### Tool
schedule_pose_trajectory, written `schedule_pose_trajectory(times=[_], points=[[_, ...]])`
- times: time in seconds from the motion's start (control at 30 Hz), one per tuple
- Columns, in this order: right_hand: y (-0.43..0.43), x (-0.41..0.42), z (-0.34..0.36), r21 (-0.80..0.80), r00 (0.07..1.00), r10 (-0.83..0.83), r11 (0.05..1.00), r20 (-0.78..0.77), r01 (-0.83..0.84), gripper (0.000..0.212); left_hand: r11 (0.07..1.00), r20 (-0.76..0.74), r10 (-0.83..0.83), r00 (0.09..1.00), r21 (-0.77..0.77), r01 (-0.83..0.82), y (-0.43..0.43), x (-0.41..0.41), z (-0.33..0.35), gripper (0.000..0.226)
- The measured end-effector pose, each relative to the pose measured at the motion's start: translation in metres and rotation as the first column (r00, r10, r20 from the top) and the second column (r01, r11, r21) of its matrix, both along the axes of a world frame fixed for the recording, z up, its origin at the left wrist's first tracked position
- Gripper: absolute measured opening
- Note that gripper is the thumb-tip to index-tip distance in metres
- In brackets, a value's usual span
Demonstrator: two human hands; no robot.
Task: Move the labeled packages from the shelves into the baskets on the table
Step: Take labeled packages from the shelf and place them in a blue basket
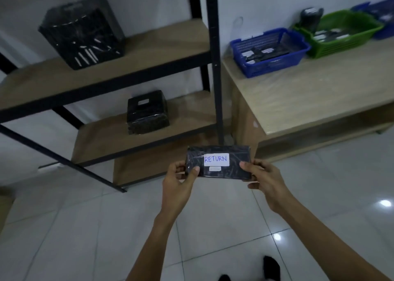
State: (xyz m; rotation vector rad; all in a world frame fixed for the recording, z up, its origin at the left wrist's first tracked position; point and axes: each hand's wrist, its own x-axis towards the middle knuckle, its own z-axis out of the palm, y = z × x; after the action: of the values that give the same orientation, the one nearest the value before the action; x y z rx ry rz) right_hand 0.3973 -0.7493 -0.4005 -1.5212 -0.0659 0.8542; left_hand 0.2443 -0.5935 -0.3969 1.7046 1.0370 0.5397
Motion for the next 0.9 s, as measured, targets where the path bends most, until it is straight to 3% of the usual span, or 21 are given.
schedule_pose_trajectory(times=[0.33, 0.6, 0.9], points=[[-0.148, 0.115, 0.002, 0.032, 0.989, -0.147, 0.989, 0.008, 0.147, 0.036, 0.989, -0.204, -0.147, 0.968, -0.026, 0.145, -0.125, 0.103, -0.018, 0.056], [-0.283, 0.253, 0.003, 0.001, 0.965, -0.263, 0.965, 0.017, 0.263, 0.037, 0.902, -0.19, -0.432, 0.882, -0.088, 0.423, -0.265, 0.252, -0.03, 0.033], [-0.359, 0.433, -0.017, -0.018, 0.928, -0.372, 0.928, 0.036, 0.373, 0.036, 0.855, -0.183, -0.519, 0.835, -0.089, 0.511, -0.321, 0.45, -0.045, 0.023]])
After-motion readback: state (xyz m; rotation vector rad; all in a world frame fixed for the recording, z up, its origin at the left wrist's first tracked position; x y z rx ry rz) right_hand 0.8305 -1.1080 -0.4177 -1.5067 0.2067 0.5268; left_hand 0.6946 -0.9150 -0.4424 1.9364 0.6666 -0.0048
